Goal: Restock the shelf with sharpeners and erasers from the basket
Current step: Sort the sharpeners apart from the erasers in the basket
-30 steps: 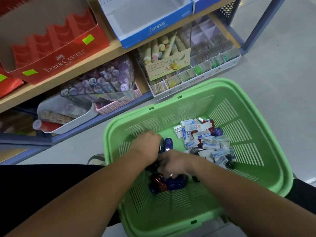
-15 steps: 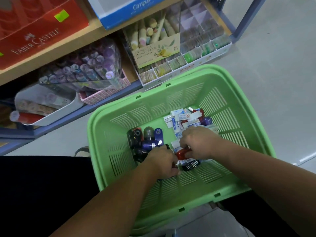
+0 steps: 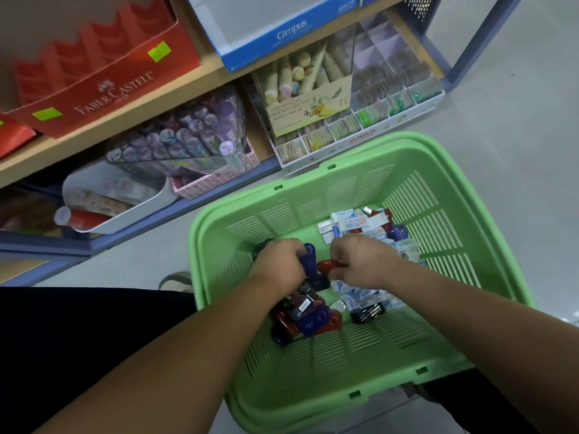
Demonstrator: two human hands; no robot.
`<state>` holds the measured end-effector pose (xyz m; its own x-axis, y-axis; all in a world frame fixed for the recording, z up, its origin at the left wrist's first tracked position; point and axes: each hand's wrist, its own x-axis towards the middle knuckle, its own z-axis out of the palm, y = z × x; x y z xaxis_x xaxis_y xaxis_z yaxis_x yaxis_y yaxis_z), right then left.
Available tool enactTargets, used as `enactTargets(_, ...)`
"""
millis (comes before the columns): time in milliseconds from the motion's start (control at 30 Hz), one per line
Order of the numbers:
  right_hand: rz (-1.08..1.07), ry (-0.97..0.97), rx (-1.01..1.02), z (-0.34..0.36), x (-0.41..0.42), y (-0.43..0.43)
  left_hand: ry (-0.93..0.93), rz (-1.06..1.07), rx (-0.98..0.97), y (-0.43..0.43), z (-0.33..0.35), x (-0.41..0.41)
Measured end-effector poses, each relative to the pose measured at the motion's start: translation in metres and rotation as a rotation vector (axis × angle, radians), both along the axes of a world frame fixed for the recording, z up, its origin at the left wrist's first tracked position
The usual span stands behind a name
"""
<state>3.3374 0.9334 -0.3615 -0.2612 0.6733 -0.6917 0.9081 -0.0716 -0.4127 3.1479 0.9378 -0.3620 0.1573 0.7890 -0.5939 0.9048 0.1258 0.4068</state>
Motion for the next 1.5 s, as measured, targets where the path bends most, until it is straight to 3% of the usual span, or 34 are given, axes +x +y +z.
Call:
enactTargets(100, -0.361, 0.243, -0.138, -0.001, -0.028, 0.004, 0.04, 0.07, 0.077, 0.019, 0.011, -0.012)
enactTargets(233, -0.361, 0.44, -0.248, 0.001, -0.058, 0.008, 0.082, 0.005, 0.134, 0.021, 0.02, -0.019)
enactTargets(300, -0.336, 0.387, -0.203, 0.002, -0.041, 0.013, 0.144, -0.103, 0.228, 0.012, 0.02, -0.014)
enactTargets(367, -0.235, 0.2, -0.053, 0.007, -0.011, 0.016, 0.138, -0.223, 0.253, -0.001, 0.013, 0.001)
enactTargets(467, 0.069, -0.102, 0.146, 0.021, 0.029, 0.016, 0.007, -0.352, -0.04, -0.026, -0.008, 0.033)
enactTargets(567, 0.195, -0.194, 0.22, 0.028, 0.043, 0.01, 0.071, -0.457, -0.159, -0.049, -0.029, 0.059)
enactTargets(733, 0.192, -0.111, 0.19, 0.018, 0.047, -0.005, 0.26, -0.502, -0.088, -0.061, -0.043, 0.076)
enactTargets(933, 0.001, -0.005, 0.21, 0.011, 0.068, 0.001, 0.261, -0.474, -0.078, -0.066, -0.045, 0.074)
enactTargets(1033, 0.084, -0.086, 0.27, 0.011, 0.071, 0.002, 0.226, -0.499, -0.066, -0.068, -0.045, 0.067)
enactTargets(1233, 0.093, -0.182, 0.174, 0.007, 0.063, -0.003, 0.119, -0.511, -0.217, -0.055, -0.043, 0.057)
enactTargets(1367, 0.048, -0.202, 0.206, 0.008, 0.065, -0.002, 0.162, -0.6, -0.175, -0.06, -0.046, 0.055)
enactTargets(1500, 0.094, -0.245, 0.227, 0.015, 0.061, -0.002, 0.33, -0.741, -0.1, -0.069, -0.047, 0.061)
